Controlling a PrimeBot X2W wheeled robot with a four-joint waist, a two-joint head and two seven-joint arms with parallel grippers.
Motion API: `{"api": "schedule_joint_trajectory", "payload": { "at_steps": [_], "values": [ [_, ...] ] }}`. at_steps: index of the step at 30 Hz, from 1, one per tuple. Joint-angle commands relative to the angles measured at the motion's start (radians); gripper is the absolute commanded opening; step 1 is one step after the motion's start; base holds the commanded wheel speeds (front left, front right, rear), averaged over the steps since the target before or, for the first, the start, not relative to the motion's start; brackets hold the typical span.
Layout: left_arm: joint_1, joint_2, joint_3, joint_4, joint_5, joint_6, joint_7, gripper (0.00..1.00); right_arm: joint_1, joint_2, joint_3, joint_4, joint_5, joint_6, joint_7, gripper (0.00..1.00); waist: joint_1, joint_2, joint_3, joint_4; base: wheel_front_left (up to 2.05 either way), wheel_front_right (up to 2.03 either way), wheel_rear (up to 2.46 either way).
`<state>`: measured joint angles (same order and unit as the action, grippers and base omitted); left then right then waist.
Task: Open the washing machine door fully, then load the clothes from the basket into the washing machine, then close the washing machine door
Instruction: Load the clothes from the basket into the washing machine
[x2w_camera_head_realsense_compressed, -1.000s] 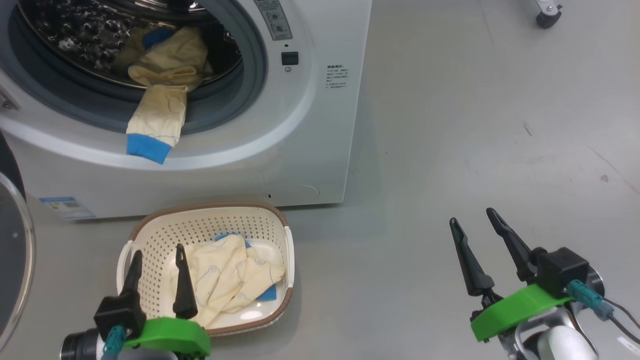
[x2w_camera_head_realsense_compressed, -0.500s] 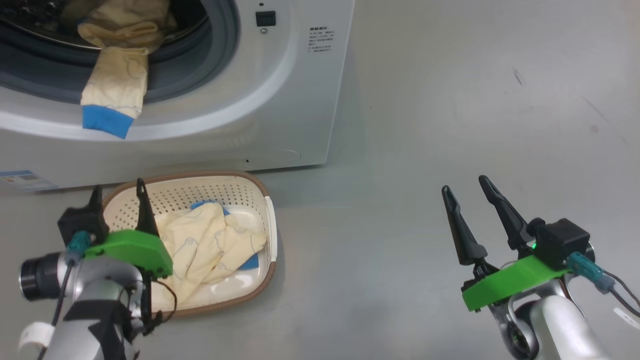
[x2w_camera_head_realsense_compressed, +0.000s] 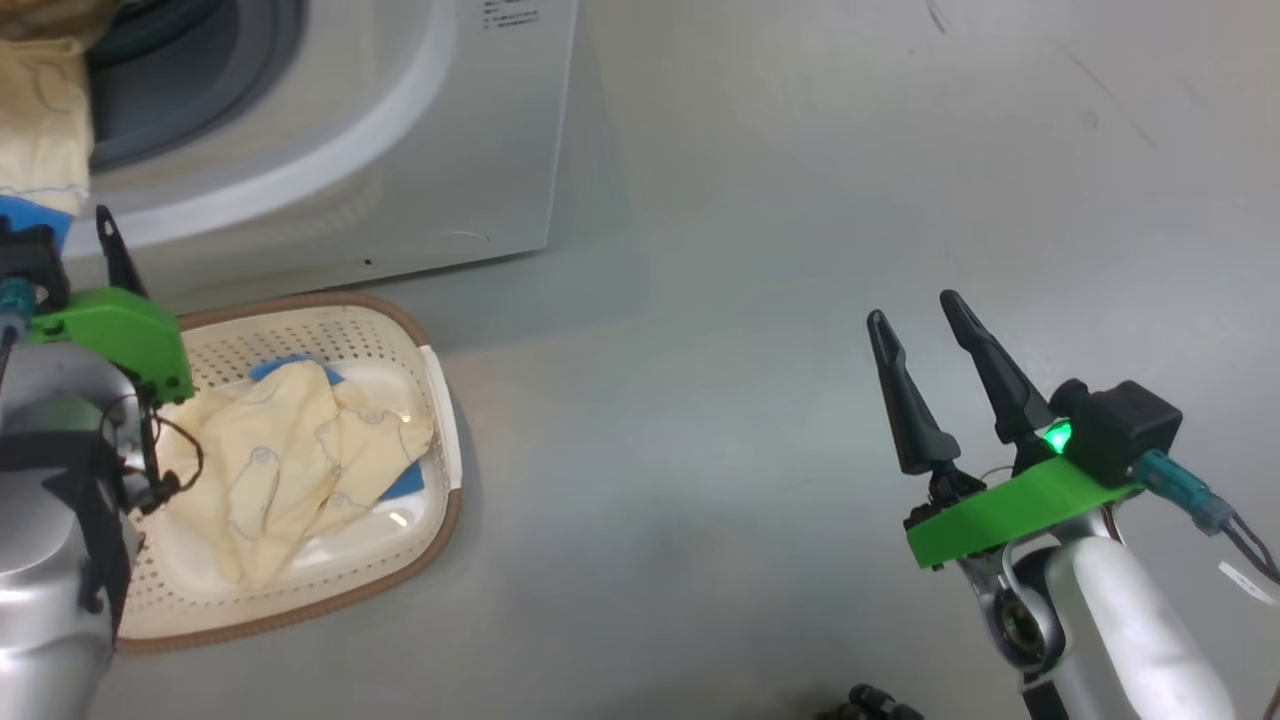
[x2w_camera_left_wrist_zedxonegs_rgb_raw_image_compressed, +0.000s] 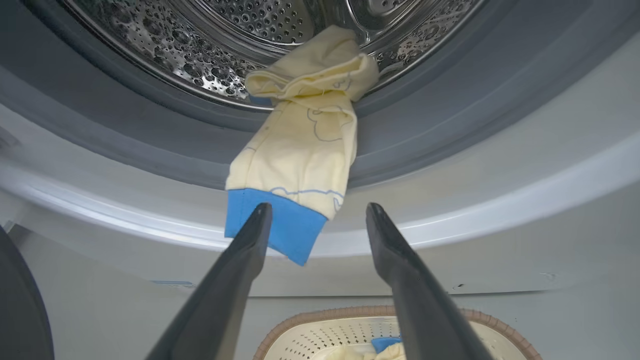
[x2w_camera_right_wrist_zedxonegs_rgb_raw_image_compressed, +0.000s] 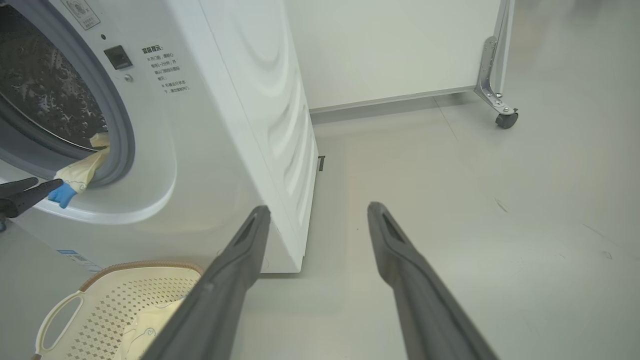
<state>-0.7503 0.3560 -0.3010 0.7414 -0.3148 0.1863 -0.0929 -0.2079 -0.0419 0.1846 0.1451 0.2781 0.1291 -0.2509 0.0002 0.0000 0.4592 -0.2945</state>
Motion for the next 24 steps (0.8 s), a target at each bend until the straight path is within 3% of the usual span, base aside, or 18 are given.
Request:
{"api": "schedule_joint_trajectory", "payload": {
  "at_steps": [1, 14, 15, 16, 17, 18, 24],
  "values": [
    [-0.041, 0.052, 0.025, -0.014, 0.015, 0.008, -0.012, 1.00, -0.015, -0.008, 0.020, -0.033, 0.008, 0.002, -0.011, 1.00, -0.0002, 0.0000, 0.034, -0.033, 0.00, 0.00, 0.00],
    [-0.203, 0.107, -0.009, 0.177, 0.093, 0.089, -0.028, 1.00, -0.033, -0.008, 0.036, -0.053, 0.050, 0.002, -0.011, 1.00, -0.0002, 0.0000, 0.099, -0.087, 0.00, 0.00, 0.00],
    [-0.209, 0.106, -0.013, 0.186, 0.097, 0.093, -0.033, 0.72, -0.033, -0.008, 0.035, -0.053, 0.050, 0.002, -0.011, 1.00, -0.0002, 0.0000, 0.099, -0.086, 0.00, 0.00, 0.00],
    [-0.215, 0.104, -0.015, 0.194, 0.097, 0.094, -0.036, 0.35, -0.032, -0.008, 0.033, -0.053, 0.050, 0.002, -0.011, 1.00, -0.0002, 0.0000, 0.099, -0.084, 0.00, 0.00, 0.00],
    [-0.219, 0.102, -0.019, 0.202, 0.100, 0.097, -0.038, 0.07, -0.032, -0.008, 0.031, -0.053, 0.050, 0.002, -0.011, 1.00, -0.0002, 0.0000, 0.099, -0.082, 0.00, 0.00, 0.00],
    [-0.224, 0.100, -0.023, 0.209, 0.102, 0.098, -0.041, 0.00, -0.033, -0.008, 0.030, -0.052, 0.050, 0.002, -0.011, 1.00, -0.0002, 0.0000, 0.099, -0.079, 0.00, 0.00, 0.00],
    [-0.237, 0.083, -0.036, 0.235, 0.099, 0.094, -0.055, 0.00, -0.036, -0.008, 0.029, -0.052, 0.044, 0.002, -0.011, 1.00, -0.0002, 0.0000, 0.091, -0.060, 0.00, 0.00, 0.00]
  ]
}}
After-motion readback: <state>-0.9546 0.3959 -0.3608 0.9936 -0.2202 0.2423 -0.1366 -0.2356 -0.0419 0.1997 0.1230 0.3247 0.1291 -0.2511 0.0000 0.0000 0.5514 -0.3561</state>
